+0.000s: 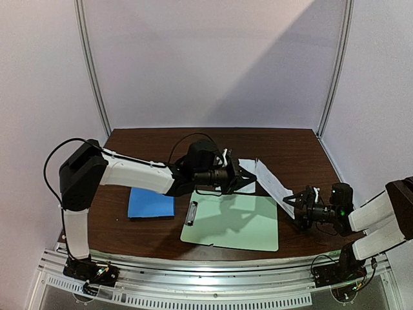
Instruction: Put the files into the folder
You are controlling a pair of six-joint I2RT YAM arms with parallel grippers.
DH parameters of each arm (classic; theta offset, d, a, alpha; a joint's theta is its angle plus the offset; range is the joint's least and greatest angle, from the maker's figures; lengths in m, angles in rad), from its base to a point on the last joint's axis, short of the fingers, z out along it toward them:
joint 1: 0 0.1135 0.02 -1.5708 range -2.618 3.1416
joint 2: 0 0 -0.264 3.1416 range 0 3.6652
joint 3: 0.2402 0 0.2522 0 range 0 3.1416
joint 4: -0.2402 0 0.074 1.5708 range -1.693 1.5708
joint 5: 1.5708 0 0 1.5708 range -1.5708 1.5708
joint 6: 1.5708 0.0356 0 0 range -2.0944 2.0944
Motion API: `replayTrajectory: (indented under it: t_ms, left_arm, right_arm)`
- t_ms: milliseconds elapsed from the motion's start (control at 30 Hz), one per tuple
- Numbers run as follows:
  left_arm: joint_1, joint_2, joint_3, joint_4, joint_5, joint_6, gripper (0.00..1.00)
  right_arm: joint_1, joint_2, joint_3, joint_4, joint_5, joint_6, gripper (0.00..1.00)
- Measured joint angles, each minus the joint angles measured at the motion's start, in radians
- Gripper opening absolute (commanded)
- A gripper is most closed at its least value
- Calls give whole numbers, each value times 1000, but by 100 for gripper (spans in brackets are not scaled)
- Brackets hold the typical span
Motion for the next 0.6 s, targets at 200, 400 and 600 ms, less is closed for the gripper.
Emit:
replayTrajectory:
  t_ms: [200,400,600]
  left_arm:
    - [0,0,-24,2,5,0,0]
    - [0,3,-44,6,26,3,0]
    - [0,32,-57,0,46,35,0]
  right_arm:
    - [-51,10,-3,17,18,-27,80]
    - [-61,22,5,6,33,-76,71]
    - [-72,56,13,22,39,-112,66]
